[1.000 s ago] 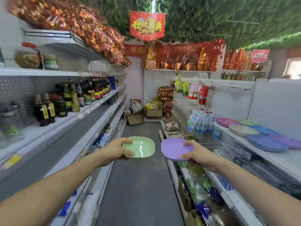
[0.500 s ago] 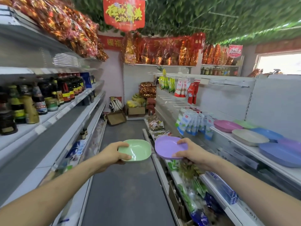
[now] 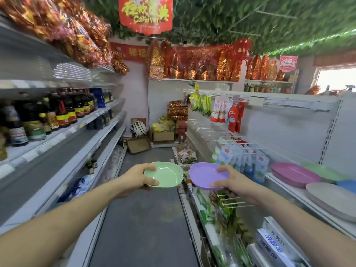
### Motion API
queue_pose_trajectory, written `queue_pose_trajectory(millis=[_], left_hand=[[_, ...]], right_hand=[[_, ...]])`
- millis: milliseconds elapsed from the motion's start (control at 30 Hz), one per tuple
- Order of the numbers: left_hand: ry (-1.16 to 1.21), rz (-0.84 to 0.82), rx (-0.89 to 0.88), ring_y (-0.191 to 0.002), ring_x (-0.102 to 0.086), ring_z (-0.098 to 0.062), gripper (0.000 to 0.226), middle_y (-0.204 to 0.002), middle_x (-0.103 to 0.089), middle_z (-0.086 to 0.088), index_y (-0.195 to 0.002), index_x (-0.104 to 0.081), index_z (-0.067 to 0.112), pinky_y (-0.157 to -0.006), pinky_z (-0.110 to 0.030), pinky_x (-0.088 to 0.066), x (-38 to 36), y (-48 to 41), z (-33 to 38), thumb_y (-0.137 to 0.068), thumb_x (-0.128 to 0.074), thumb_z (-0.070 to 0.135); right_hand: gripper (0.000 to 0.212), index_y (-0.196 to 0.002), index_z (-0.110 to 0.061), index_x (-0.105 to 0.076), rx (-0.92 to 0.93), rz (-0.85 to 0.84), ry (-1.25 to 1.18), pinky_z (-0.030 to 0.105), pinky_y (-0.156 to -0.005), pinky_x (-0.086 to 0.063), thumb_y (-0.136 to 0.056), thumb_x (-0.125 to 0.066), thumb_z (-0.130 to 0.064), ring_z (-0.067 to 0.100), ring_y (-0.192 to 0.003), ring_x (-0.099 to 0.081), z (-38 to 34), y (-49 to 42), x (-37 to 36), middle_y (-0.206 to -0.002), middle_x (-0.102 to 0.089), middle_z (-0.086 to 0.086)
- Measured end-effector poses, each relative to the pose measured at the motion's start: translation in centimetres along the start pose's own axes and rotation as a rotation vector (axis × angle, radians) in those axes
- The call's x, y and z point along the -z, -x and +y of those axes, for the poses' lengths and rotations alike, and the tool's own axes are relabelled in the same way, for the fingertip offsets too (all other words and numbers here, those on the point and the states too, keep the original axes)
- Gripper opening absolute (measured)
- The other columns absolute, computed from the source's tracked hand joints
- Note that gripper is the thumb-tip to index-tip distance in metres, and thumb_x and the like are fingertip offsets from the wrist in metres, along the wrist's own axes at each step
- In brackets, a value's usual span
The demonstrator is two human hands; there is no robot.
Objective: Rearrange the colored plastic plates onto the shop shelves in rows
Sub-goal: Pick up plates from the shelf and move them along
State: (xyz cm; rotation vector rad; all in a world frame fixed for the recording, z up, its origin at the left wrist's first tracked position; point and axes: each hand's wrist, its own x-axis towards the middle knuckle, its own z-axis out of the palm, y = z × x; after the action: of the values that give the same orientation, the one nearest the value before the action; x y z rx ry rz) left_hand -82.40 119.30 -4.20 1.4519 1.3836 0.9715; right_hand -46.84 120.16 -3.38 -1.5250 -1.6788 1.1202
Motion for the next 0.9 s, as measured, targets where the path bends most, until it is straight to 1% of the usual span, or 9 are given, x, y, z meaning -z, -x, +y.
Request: queue_pose_trajectory(millis=[133, 267, 367, 433, 500, 567, 667, 833, 900], left_hand=[[0.004, -0.005, 0.014, -0.106, -0.064, -0.028, 0.066, -0.131, -0.053, -0.007, -0.138, -0.059, 0.012, -0.069, -0.026, -0.059, -0.7, -4.2, 0.2, -0.078, -0.086, 0.002], [-0.023, -0.031, 0.016, -0.103, -0.064, -0.027, 0.065, -0.131, -0.054, -0.007, -0.136, -0.06, 0.012, -0.068, -0.026, -0.059, -1.2, -8.9, 0.1, -0.078, -0.086, 0.002], [-0.025, -0.049, 0.018, -0.106, -0.064, -0.029, 0.065, -0.131, -0.053, -0.007, -0.137, -0.06, 0.013, -0.069, -0.026, -0.059, -1.4, -13.0, 0.2, -0.078, -0.086, 0.004], [-0.038, -0.088, 0.01, -0.107, -0.064, -0.031, 0.065, -0.132, -0.053, -0.008, -0.137, -0.06, 0.013, -0.069, -0.027, -0.059, -1.9, -16.0, 0.4, -0.078, -0.086, 0.005], [-0.049, -0.13, 0.0, -0.104, -0.064, -0.03, 0.064, -0.131, -0.052, -0.007, -0.136, -0.06, 0.014, -0.069, -0.026, -0.059, -2.6, -18.9, 0.8, -0.078, -0.086, 0.006], [-0.038, -0.169, -0.012, -0.099, -0.065, -0.028, 0.063, -0.13, -0.053, -0.007, -0.136, -0.06, 0.014, -0.067, -0.026, -0.058, -3.3, -21.7, 1.4, -0.079, -0.085, 0.004], [-0.035, -0.229, -0.04, -0.094, -0.066, -0.024, 0.063, -0.126, -0.055, -0.005, -0.138, -0.059, 0.012, -0.066, -0.025, -0.058, -4.3, -25.6, 2.4, -0.081, -0.083, 0.002], [-0.054, -0.343, -0.108, -0.094, -0.07, -0.024, 0.067, -0.126, -0.059, -0.006, -0.141, -0.057, 0.013, -0.069, -0.028, -0.059, -5.6, -31.7, 4.1, -0.08, -0.084, 0.003], [-0.086, -0.395, -0.158, -0.096, -0.071, -0.024, 0.067, -0.128, -0.058, -0.004, -0.141, -0.057, 0.015, -0.068, -0.026, -0.058, -6.5, -33.7, 4.8, -0.08, -0.085, 0.005]], right_hand=[[0.066, -0.135, -0.032, -0.045, -0.002, -0.005, -0.026, 0.027, -0.05, -0.039, -0.083, -0.085, -0.026, 0.011, -0.053, -0.048, 0.6, -4.1, 0.9, -0.08, -0.055, 0.007], [0.068, -0.136, -0.031, -0.045, -0.026, -0.003, -0.054, 0.025, -0.048, -0.038, -0.082, -0.086, -0.023, 0.01, -0.049, -0.047, 1.1, -7.3, 1.9, -0.081, -0.055, 0.006], [0.066, -0.135, -0.03, -0.045, -0.047, 0.047, -0.066, 0.024, -0.046, -0.038, -0.083, -0.085, -0.021, 0.009, -0.045, -0.047, 1.0, -9.4, 3.2, -0.073, -0.055, 0.004], [0.067, -0.135, -0.028, -0.046, -0.051, 0.082, -0.086, 0.024, -0.046, -0.038, -0.082, -0.086, -0.019, 0.007, -0.043, -0.047, 0.8, -10.6, 4.0, -0.079, -0.056, 0.006], [0.07, -0.136, -0.027, -0.045, -0.052, 0.122, -0.115, 0.024, -0.047, -0.038, -0.081, -0.087, -0.018, 0.008, -0.047, -0.047, 0.5, -11.7, 4.8, -0.088, -0.058, 0.009], [0.071, -0.136, -0.028, -0.044, -0.055, 0.151, -0.117, 0.025, -0.05, -0.038, -0.08, -0.088, -0.02, 0.011, -0.051, -0.047, 0.2, -12.7, 5.7, -0.09, -0.058, 0.01], [0.068, -0.137, -0.026, -0.044, -0.05, 0.209, -0.129, 0.025, -0.05, -0.038, -0.083, -0.085, -0.018, 0.011, -0.052, -0.046, -0.8, -14.2, 6.8, -0.093, -0.058, 0.012], [0.068, -0.136, -0.025, -0.045, -0.058, 0.32, -0.156, 0.028, -0.053, -0.034, -0.082, -0.085, -0.016, 0.011, -0.051, -0.043, -2.1, -16.5, 8.8, -0.085, -0.053, 0.009], [0.067, -0.136, -0.026, -0.045, -0.074, 0.373, -0.162, 0.028, -0.053, -0.035, -0.082, -0.085, -0.015, 0.011, -0.051, -0.043, -2.3, -16.9, 9.6, -0.082, -0.053, 0.008]])
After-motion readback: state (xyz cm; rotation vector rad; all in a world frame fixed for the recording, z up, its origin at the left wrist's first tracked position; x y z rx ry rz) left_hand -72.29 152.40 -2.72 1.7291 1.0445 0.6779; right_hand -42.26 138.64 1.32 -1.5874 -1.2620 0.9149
